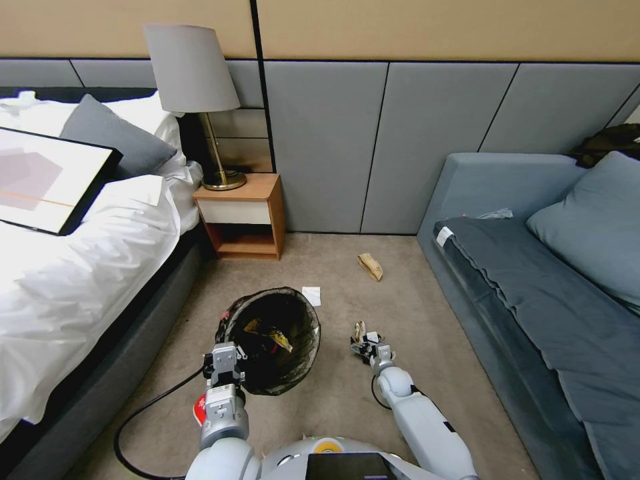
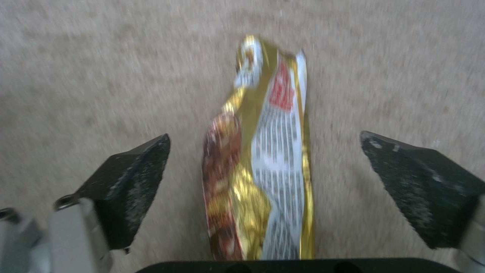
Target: Pick up the trash bin, then pick up the garbage from the floor and place it into the trash bin.
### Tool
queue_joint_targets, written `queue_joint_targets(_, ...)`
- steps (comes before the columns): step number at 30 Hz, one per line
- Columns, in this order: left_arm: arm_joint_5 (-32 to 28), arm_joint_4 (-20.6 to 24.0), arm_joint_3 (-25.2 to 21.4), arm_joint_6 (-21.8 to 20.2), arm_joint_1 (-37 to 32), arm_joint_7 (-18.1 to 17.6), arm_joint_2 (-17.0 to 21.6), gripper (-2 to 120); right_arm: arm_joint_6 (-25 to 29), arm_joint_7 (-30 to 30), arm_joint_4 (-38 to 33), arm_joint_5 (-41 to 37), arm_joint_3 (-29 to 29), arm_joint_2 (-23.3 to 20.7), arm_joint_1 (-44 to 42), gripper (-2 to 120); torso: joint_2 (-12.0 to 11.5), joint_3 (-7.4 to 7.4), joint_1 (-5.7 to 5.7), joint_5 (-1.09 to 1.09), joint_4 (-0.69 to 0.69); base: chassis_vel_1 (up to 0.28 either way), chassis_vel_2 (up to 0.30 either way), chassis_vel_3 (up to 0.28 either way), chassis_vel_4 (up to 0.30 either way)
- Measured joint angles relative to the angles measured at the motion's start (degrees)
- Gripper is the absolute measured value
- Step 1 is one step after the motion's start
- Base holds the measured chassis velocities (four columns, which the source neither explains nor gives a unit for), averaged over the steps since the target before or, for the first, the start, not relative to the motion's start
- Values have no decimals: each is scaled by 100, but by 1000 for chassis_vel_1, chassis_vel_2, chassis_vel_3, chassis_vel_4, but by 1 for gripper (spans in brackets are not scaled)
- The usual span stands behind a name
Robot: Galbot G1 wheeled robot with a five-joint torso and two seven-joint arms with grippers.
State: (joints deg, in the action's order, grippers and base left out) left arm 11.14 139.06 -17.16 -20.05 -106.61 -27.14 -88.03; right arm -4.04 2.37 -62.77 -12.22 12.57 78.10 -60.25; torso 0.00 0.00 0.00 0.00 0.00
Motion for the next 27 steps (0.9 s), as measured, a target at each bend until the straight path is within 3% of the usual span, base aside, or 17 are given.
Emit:
queue_joint_targets(7, 2, -2, 0, 0, 4, -2, 0, 1, 123, -75, 212, 41, 40, 21, 12, 73, 0, 0, 0, 0, 0, 0, 0, 0, 0)
queue_joint_targets(10, 3, -2, 0, 0, 4, -3, 3, 1, 158, -79, 230, 55, 46, 28, 13, 57, 0, 0, 0, 0, 0, 0, 0, 0, 0)
queue_joint_targets(27, 21, -2, 23, 6, -3, -7, 14, 1, 311, -99, 229, 107, 82, 7, 6, 0, 0, 0, 0, 0, 0, 0, 0, 0, 0)
